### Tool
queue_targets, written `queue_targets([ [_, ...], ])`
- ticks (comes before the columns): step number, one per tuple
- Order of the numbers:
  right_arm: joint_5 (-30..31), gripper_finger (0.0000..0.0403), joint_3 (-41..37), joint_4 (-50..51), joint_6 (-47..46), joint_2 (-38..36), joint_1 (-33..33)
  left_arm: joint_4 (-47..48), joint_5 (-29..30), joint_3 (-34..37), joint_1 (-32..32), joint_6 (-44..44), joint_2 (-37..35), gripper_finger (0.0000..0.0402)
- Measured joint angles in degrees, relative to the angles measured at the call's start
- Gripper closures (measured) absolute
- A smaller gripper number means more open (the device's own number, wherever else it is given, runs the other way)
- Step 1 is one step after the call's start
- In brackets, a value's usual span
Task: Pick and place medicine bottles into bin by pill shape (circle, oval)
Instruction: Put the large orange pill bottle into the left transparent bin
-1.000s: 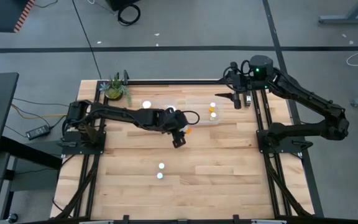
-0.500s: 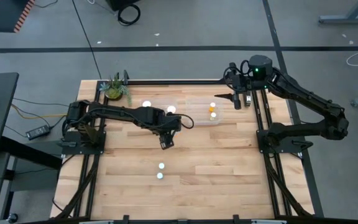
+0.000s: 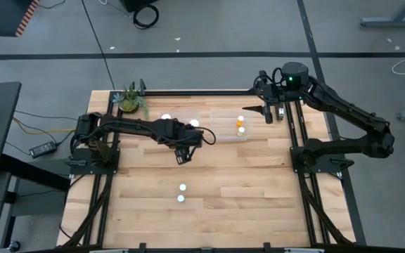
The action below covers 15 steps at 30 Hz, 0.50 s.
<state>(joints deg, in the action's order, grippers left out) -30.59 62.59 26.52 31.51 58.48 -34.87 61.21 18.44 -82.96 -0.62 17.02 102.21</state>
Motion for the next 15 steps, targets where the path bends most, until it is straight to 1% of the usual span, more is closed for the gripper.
queue_targets([
  [6, 0.00, 0.0158, 0.00, 0.00, 0.00, 0.00, 0.00, -0.30, 0.02, 0.00, -2.50, -1.80, 0.00, 0.0199],
  [8, 0.00, 0.0158, 0.00, 0.00, 0.00, 0.00, 0.00, -1.19, 0.02, 0.02, -3.50, -2.59, 0.00, 0.0197],
  [12, -0.26, 0.0158, 0.00, 0.00, 0.00, 0.00, 0.00, -3.54, 0.00, 0.02, -5.52, -3.76, 0.00, 0.0179],
  [15, -1.35, 0.0158, 0.00, 0.02, -0.03, 0.00, 0.02, -4.20, 0.04, 0.64, -7.07, -4.09, -0.02, 0.0180],
])
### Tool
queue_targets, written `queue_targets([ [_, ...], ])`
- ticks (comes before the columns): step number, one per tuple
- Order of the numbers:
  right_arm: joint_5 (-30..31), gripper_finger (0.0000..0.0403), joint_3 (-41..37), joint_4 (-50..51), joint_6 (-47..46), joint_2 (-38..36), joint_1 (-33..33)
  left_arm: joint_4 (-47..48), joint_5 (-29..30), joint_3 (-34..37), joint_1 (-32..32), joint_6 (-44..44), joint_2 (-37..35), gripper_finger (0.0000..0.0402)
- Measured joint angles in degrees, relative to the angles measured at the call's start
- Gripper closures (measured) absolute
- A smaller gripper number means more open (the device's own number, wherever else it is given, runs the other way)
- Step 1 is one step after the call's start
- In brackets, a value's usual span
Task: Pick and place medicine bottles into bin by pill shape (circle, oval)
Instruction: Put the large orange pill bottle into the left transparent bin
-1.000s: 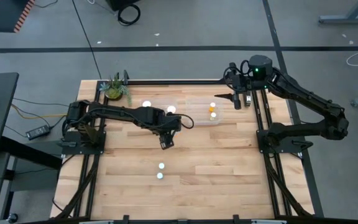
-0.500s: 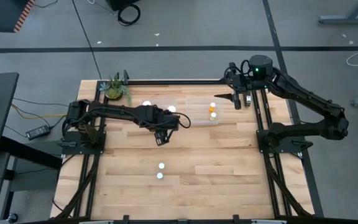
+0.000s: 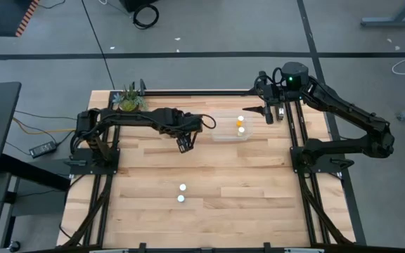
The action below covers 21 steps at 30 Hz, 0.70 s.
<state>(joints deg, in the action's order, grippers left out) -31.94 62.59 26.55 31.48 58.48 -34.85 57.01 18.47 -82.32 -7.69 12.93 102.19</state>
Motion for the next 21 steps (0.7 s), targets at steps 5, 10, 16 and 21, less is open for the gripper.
queue_targets([
  [5, -0.07, 0.0158, 0.00, 0.00, -0.27, 0.00, 0.00, -2.30, -0.25, 3.46, -2.22, -1.66, 0.02, 0.0199],
  [10, -0.08, 0.0158, 0.00, -0.02, -0.33, 0.00, 0.00, -6.94, -1.62, 5.54, -4.09, -3.65, 0.03, 0.0185],
  [16, -0.07, 0.0158, 0.00, -0.02, -0.23, 0.00, 0.00, -7.50, -1.83, 5.94, -5.81, -4.39, 0.02, 0.0181],
  [21, -0.07, 0.0158, 0.00, -0.02, -0.28, 0.00, 0.00, -9.17, -1.79, 5.94, -6.81, -4.54, 0.02, 0.0199],
])
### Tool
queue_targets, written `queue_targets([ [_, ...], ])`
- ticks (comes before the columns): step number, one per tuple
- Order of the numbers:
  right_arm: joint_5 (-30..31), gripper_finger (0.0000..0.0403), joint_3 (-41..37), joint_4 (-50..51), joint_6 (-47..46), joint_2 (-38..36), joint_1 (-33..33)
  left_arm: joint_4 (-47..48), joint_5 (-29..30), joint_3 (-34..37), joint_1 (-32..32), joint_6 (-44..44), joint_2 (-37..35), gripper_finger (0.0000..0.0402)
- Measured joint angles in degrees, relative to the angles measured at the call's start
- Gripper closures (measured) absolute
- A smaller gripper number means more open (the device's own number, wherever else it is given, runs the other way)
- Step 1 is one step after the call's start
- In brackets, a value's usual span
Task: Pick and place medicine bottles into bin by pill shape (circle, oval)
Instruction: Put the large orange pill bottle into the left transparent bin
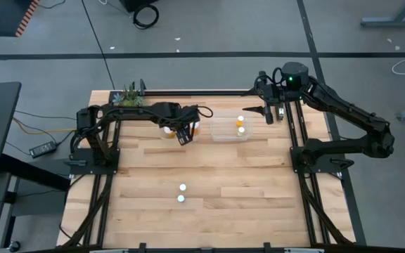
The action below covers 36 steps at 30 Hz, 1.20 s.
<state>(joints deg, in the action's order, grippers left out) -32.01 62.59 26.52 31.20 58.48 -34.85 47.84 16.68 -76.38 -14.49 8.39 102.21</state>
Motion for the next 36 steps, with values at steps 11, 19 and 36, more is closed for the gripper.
queue_targets([
  [11, 0.00, 0.0158, 0.00, 0.00, -0.09, 0.00, 0.00, -2.30, -0.84, -0.02, -0.84, -0.09, 0.50, 0.0186],
  [19, 0.00, 0.0158, 0.00, 0.02, -0.13, 0.00, 0.00, -1.94, -1.43, -0.02, -0.88, -1.25, 3.76, 0.0189],
  [36, 0.00, 0.0158, 0.00, 0.00, -0.11, 0.00, 0.00, -1.49, -2.47, -0.02, -1.21, -0.05, 4.68, 0.0173],
])
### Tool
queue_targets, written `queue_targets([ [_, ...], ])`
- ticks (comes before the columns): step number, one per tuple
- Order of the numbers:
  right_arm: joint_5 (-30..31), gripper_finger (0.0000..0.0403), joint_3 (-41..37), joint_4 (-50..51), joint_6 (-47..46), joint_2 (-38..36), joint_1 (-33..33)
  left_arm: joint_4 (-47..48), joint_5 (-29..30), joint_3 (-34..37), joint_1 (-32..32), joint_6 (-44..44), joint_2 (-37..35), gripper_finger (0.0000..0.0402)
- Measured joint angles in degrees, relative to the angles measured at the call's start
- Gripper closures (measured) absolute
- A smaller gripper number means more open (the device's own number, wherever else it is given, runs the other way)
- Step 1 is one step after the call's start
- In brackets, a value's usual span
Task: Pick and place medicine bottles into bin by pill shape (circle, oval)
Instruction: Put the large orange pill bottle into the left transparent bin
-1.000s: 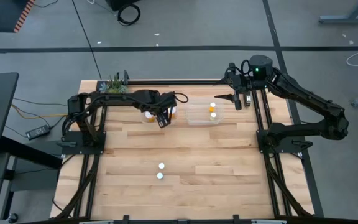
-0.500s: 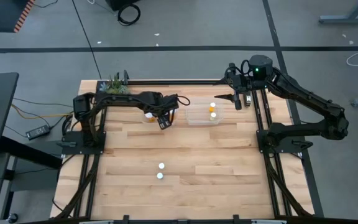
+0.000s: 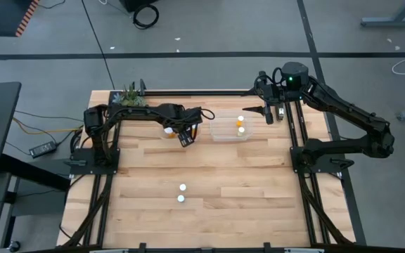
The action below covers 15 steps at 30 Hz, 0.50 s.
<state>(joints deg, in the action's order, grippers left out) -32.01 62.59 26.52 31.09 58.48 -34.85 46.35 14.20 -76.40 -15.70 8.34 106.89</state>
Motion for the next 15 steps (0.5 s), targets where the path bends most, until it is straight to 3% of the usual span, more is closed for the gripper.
queue_targets([
  [7, 0.00, 0.0158, 0.00, -0.02, 0.00, 0.00, 0.00, 0.54, 0.04, 0.00, -0.26, 0.00, 0.01, 0.0126],
  [15, 0.00, 0.0158, 0.00, -0.07, 0.17, 0.00, 0.00, 3.76, 0.07, -0.04, -0.24, 0.00, -1.32, 0.0122],
])
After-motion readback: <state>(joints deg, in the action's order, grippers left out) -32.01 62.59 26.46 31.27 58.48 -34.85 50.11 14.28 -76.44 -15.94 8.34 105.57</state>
